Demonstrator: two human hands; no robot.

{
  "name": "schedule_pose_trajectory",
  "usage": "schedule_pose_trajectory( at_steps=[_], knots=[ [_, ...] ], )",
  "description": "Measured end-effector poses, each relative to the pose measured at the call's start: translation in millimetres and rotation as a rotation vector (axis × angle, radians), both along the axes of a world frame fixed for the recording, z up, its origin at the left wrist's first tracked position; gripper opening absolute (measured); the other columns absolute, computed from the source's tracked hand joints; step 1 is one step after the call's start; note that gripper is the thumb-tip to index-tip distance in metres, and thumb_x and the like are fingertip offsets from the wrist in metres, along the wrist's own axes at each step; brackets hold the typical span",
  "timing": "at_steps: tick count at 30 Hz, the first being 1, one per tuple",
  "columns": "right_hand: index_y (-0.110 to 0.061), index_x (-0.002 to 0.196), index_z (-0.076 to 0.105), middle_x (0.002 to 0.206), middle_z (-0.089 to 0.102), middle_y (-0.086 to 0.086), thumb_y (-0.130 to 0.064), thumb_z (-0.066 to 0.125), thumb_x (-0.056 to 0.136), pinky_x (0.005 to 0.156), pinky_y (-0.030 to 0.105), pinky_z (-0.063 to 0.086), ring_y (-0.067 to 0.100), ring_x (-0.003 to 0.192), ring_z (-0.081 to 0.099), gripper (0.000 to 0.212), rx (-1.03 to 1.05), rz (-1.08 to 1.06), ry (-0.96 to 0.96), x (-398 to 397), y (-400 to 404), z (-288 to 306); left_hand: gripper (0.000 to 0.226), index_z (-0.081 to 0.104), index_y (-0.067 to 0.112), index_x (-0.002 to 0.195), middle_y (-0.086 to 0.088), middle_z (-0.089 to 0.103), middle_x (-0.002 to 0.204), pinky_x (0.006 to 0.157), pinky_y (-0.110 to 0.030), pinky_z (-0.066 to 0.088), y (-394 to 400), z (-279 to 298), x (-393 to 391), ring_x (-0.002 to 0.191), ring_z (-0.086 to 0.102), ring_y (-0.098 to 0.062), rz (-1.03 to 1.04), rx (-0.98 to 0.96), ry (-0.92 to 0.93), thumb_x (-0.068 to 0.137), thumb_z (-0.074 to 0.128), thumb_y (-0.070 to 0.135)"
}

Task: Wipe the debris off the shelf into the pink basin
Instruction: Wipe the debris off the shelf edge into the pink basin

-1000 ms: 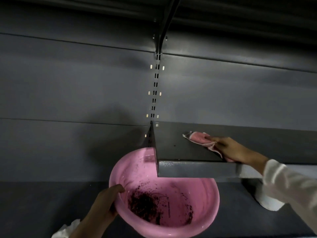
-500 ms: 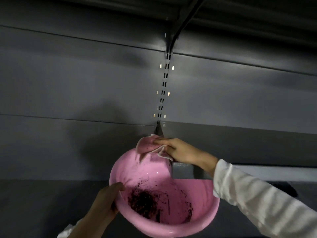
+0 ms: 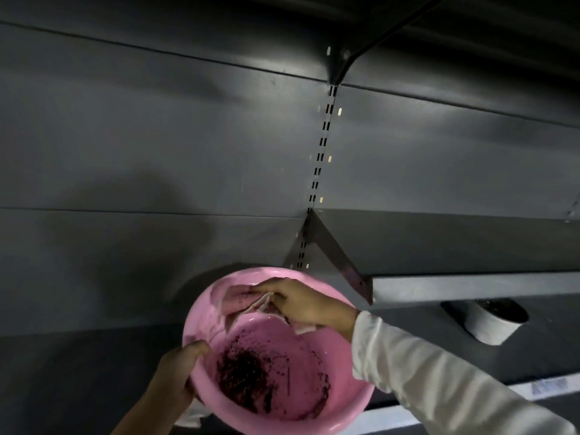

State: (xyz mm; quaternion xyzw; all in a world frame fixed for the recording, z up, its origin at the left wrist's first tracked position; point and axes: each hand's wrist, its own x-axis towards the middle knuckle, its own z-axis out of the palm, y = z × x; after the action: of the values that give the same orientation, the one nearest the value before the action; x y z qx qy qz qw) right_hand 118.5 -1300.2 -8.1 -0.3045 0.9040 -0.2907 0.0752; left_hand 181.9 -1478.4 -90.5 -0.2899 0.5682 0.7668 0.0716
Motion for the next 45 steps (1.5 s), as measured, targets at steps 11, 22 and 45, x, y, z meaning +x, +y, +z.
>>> schedule_pose_trajectory(
  at_steps=[11, 22, 45],
  knots=[
    [0.013, 0.111, 0.058, 0.069, 0.066, 0.006, 0.006, 0.032, 0.094, 0.048, 0.007, 0.04, 0.0, 0.049, 0.052, 0.032, -0.239, -0.28, -0.41, -12, 18, -57, 0.021, 0.054, -0.008, 0.095, -0.024, 0.058, 0.09, 0.079, -0.046, 0.05, -21, -47, 2, 0.089, 0.057, -0.041, 0.218, -0.085, -0.094, 0.075, 0.048, -0.006],
    [0.002, 0.095, 0.063, 0.032, 0.058, -0.012, 0.003, 0.031, 0.095, 0.029, 0.006, 0.034, -0.004, 0.026, 0.046, 0.032, -0.334, -0.394, -0.669, -38, -3, -118, 0.015, 0.051, 0.001, 0.093, -0.015, 0.056, 0.08, 0.073, -0.041, 0.053, -34, -103, -21, 0.08, 0.058, -0.034, 0.296, -0.14, -0.24, 0.079, 0.049, 0.001],
    [-0.001, 0.143, 0.017, 0.155, 0.013, 0.018, -0.017, 0.035, 0.097, 0.118, 0.031, 0.016, 0.027, 0.142, 0.017, 0.052, 0.449, -0.123, -0.521, -71, -45, -245, 0.009, 0.052, 0.004, 0.074, -0.013, 0.056, 0.072, 0.059, -0.038, 0.051, -43, -129, -46, 0.067, 0.056, -0.028, 0.31, -0.235, -0.253, 0.078, 0.046, -0.001]
  ],
)
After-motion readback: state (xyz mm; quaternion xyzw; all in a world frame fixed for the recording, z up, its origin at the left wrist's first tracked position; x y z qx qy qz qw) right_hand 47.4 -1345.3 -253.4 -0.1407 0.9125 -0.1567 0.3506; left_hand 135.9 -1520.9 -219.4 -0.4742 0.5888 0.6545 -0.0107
